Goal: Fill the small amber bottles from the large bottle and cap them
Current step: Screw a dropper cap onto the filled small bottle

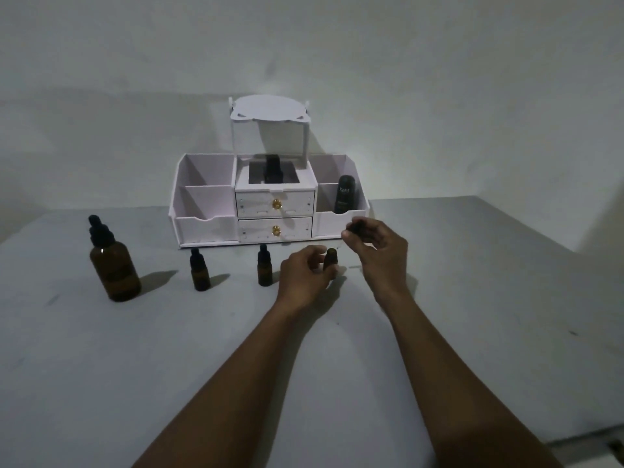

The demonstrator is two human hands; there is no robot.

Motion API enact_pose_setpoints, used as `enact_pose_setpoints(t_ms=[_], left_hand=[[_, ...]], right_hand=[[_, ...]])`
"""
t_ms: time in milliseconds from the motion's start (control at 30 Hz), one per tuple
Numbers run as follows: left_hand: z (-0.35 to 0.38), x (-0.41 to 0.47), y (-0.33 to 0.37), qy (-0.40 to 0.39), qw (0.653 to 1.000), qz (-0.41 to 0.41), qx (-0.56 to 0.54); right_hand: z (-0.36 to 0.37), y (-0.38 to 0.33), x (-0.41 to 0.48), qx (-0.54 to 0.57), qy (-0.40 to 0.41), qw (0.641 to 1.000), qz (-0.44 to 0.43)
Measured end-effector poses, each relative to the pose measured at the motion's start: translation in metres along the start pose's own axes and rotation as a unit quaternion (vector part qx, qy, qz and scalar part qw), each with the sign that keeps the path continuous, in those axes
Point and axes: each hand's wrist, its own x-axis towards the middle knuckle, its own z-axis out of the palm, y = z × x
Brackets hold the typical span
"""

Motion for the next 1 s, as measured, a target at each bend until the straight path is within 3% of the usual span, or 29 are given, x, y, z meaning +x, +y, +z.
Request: enact_pose_setpoints(t_ms=[467, 1000], left_hand=[[-0.001, -0.009, 0.001, -0.007, 1.000, 0.013, 0.005], [-0.001, -0.009, 0.002, -0.005, 1.000, 0.009, -0.001]], right_hand=[[0.017, 0.015, -0.002, -0.095, -0.073, 0.993, 0.001], [0.018, 0.016, -0.004, -0.108, -0.069, 0.991, -0.033]])
